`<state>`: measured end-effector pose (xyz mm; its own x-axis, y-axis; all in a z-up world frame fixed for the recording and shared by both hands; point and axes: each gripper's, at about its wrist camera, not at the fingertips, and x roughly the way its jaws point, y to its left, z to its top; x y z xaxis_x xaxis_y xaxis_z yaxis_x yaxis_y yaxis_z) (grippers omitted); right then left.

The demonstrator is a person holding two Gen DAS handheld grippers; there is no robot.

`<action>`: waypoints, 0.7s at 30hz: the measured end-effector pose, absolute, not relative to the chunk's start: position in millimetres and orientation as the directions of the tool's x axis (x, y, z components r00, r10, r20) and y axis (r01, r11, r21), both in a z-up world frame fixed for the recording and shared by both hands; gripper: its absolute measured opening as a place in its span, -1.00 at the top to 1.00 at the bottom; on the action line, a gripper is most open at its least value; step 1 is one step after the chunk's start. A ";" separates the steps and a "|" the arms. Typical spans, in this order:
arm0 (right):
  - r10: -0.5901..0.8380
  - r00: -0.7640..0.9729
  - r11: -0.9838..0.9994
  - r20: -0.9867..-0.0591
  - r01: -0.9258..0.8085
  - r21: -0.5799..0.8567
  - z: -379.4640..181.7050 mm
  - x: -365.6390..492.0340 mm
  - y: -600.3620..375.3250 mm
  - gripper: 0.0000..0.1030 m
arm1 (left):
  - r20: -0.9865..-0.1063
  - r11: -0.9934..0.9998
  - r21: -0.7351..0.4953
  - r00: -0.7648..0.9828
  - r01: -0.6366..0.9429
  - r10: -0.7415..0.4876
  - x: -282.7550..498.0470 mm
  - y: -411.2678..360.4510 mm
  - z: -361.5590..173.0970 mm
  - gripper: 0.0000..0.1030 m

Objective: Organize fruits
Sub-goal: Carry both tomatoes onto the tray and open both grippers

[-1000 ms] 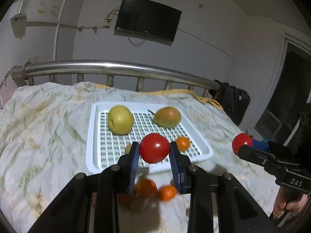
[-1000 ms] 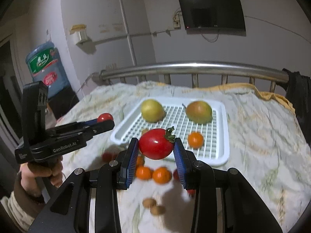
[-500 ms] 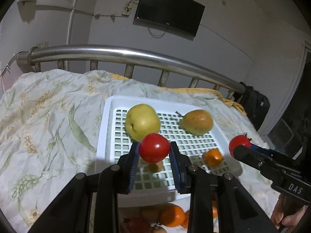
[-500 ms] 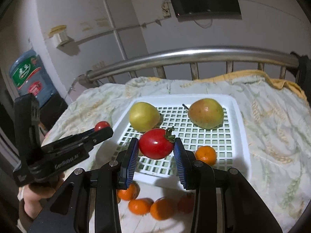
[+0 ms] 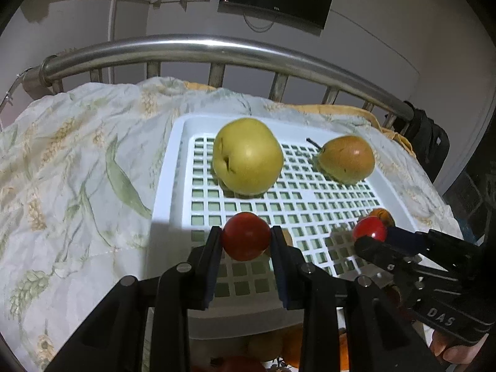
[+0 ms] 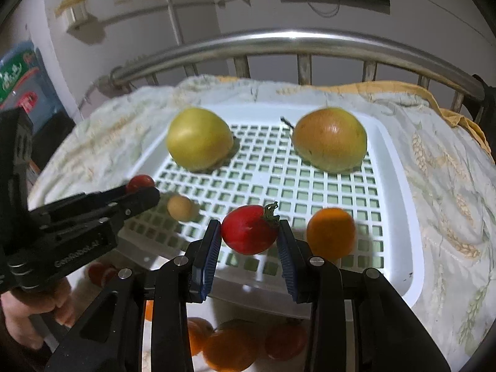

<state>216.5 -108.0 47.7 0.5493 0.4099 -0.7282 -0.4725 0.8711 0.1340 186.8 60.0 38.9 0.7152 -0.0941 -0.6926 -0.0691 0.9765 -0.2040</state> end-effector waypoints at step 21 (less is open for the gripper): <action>0.433 0.594 0.876 -0.677 -0.456 0.160 71.1 208.1 -121.4 -0.54 | -0.602 0.980 -0.183 0.797 -0.080 -0.047 169.6 61.4 68.8 -0.82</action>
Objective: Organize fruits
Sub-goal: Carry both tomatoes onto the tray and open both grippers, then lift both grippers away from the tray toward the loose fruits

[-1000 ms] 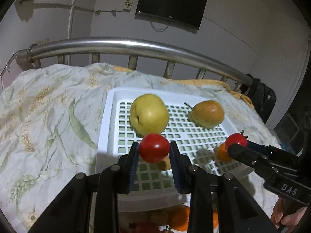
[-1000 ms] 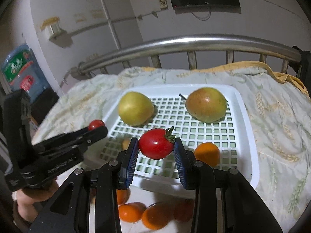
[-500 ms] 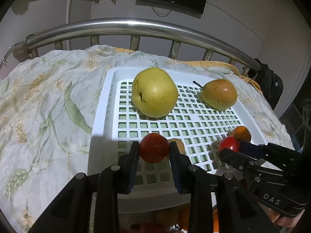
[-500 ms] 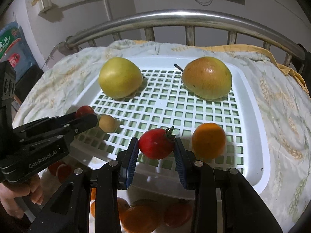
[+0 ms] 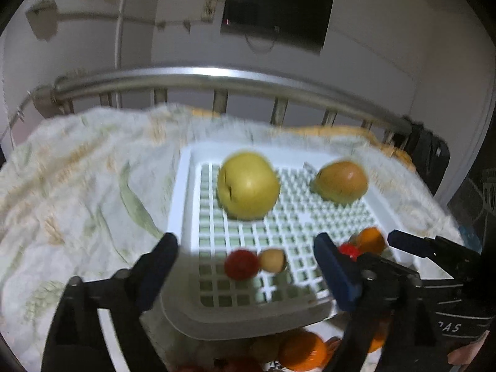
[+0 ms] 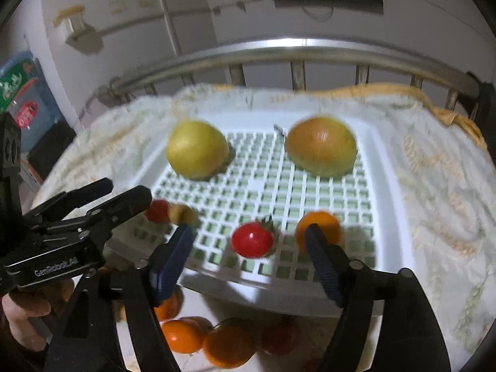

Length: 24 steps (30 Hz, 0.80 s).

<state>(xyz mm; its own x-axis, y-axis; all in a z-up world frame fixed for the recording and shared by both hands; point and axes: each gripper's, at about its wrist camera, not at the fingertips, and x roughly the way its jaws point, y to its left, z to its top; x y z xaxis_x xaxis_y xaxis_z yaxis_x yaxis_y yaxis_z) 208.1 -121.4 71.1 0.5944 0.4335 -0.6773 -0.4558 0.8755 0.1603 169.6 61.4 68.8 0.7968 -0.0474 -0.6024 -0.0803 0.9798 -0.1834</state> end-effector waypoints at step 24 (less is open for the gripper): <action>0.465 0.807 0.885 -0.364 -0.440 0.153 178.8 115.7 -174.5 -1.00 | -0.361 0.966 -0.239 0.915 0.096 -0.180 91.0 36.2 167.8 -0.99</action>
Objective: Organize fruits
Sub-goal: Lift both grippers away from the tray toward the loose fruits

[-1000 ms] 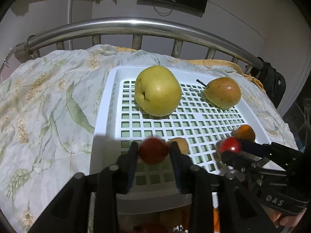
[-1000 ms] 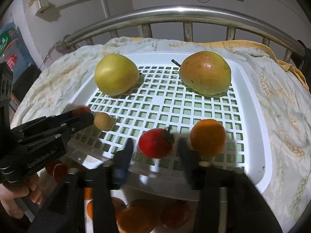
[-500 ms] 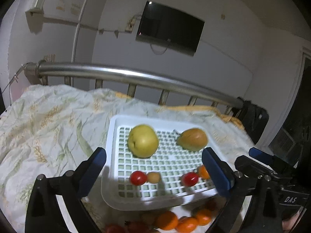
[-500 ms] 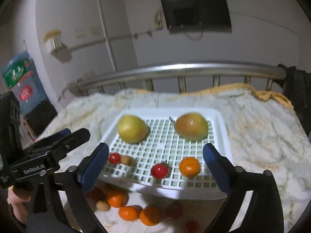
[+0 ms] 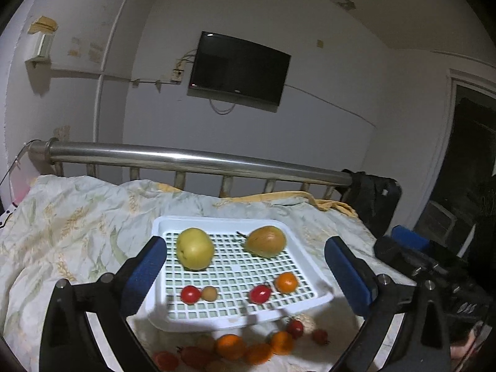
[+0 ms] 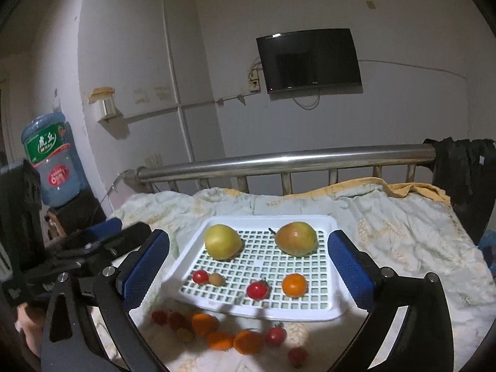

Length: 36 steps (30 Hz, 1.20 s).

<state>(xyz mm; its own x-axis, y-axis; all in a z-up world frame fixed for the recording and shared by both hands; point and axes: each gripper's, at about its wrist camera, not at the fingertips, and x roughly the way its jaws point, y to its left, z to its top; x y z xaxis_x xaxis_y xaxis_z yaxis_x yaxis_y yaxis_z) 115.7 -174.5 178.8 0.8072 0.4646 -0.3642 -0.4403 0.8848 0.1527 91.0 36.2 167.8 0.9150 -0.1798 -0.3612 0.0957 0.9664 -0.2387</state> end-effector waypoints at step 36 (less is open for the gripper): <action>0.483 0.679 0.854 -0.552 -0.504 0.128 83.7 82.8 -191.1 -1.00 | -0.604 0.987 -0.158 0.791 0.001 -0.097 60.6 49.1 51.1 -0.99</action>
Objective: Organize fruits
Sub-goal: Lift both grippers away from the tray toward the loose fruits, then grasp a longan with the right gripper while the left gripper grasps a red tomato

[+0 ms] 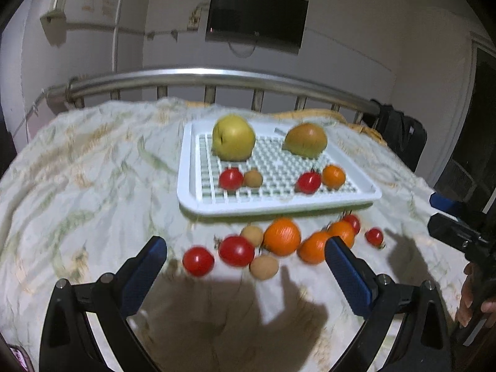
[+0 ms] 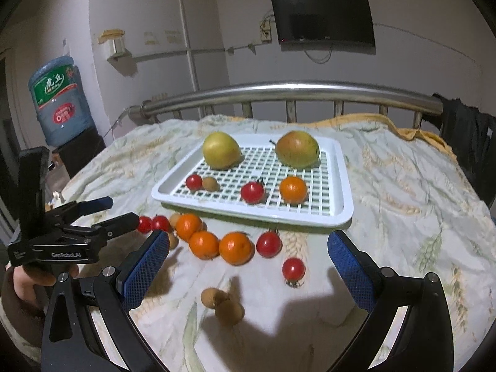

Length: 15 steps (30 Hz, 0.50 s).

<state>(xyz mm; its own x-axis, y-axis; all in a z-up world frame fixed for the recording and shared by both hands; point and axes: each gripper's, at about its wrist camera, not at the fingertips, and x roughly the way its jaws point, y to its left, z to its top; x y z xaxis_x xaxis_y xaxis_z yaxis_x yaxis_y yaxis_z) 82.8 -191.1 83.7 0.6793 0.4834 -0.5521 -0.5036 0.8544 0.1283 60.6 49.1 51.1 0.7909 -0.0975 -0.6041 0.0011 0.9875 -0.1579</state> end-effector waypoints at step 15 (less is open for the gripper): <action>0.515 0.515 0.777 -0.686 -0.618 0.119 46.9 78.9 -167.7 -0.81 | -0.686 0.993 -0.118 0.724 -0.013 -0.072 71.3 59.4 27.3 -0.63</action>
<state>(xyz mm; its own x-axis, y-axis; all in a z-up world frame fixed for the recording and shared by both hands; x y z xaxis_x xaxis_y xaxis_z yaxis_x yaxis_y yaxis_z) 78.9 -167.7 46.9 0.5147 0.5147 -0.6857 -0.6183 0.7769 0.1191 71.3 59.4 27.3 0.7244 -0.0722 -0.6856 -0.0129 0.9929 -0.1182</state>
